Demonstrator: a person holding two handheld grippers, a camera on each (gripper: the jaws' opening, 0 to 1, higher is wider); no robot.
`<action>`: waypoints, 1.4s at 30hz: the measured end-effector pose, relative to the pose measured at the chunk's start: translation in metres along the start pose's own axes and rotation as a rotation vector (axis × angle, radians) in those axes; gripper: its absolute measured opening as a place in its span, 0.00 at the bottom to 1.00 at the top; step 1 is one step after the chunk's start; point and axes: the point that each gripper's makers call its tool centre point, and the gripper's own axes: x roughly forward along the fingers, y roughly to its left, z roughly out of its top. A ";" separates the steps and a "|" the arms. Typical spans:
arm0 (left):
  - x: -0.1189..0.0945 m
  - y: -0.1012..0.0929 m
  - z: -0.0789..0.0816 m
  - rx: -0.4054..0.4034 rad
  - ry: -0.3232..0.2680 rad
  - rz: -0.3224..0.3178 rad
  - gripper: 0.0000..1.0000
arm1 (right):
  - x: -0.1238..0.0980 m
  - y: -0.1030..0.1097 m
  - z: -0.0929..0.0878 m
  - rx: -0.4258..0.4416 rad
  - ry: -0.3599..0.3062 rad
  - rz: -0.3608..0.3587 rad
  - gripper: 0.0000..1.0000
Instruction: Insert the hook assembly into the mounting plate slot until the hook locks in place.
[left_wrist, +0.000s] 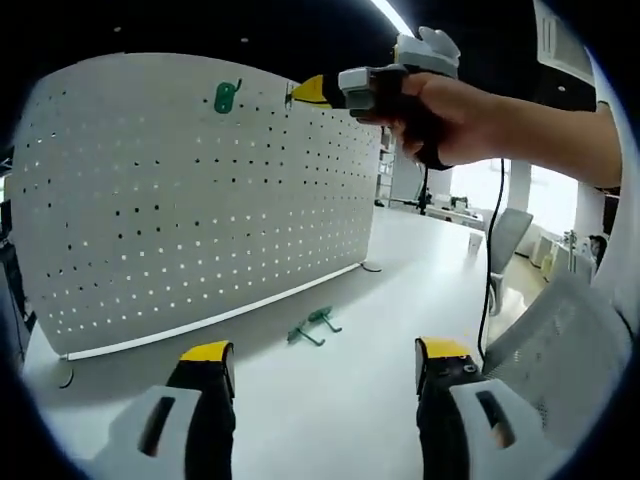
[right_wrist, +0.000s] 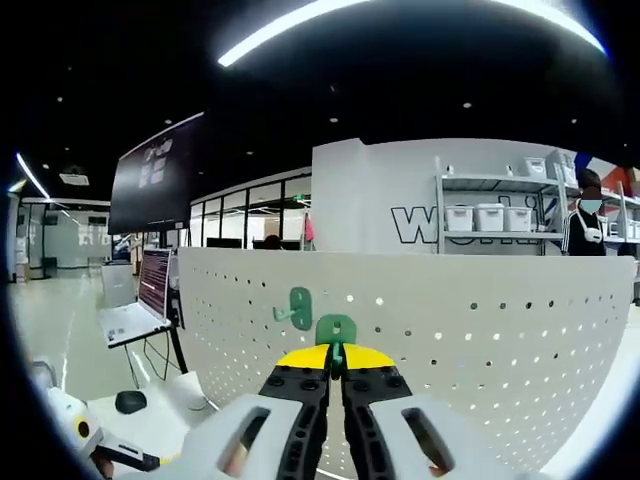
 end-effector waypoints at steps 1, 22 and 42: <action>0.000 0.000 0.000 0.000 0.000 0.000 0.75 | 0.000 0.000 0.000 0.000 -0.001 -0.001 0.01; -0.002 0.002 -0.003 -0.003 0.003 0.009 0.75 | 0.024 -0.008 0.003 0.005 -0.007 -0.047 0.01; -0.006 0.007 -0.008 -0.009 0.019 0.028 0.74 | 0.041 -0.008 0.005 -0.054 -0.020 -0.062 0.01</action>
